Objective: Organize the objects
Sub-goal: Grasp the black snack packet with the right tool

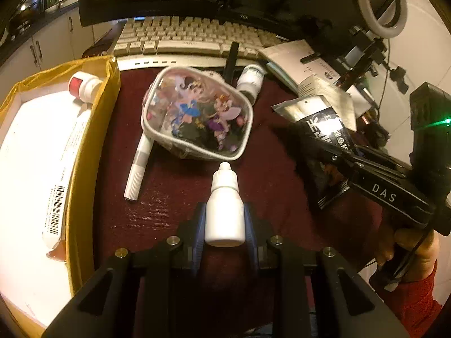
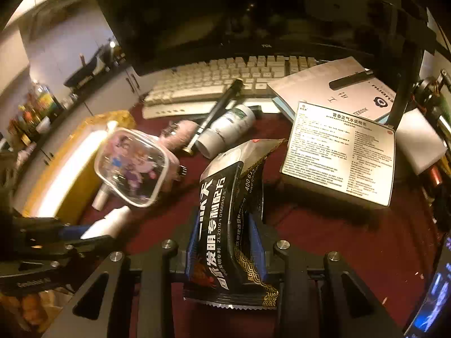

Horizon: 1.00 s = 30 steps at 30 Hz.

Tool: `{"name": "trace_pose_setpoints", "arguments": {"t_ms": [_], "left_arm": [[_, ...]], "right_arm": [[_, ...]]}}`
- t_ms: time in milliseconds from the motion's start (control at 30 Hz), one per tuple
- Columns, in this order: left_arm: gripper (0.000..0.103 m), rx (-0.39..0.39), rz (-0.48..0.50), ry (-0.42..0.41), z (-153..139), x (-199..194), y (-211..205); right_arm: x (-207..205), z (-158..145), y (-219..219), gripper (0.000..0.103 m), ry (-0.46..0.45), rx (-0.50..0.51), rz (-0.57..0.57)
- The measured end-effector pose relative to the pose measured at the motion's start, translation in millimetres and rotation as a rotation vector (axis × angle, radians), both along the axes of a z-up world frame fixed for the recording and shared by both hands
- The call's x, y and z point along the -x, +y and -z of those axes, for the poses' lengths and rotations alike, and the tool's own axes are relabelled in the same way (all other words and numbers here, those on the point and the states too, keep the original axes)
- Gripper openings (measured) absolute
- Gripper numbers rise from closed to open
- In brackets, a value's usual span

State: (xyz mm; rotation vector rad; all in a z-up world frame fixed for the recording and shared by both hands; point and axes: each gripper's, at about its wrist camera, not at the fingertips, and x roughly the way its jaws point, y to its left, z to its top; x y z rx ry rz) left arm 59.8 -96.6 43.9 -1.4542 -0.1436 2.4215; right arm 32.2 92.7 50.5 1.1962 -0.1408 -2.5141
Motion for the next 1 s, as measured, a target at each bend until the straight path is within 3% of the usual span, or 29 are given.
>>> {"name": "trace_pose_setpoints", "arguments": {"t_ms": [567, 1000], "left_arm": [[0.025, -0.028, -0.036, 0.055, -26.8, -18.8, -19.3], [0.026, -0.052, -0.145, 0.081, -41.9, -28.6, -71.0]], "right_arm": [[-18.8, -21.4, -17.3, 0.036, 0.041, 0.087, -0.049], [-22.0, -25.9, -30.6, 0.036, 0.046, 0.091, -0.089]]}}
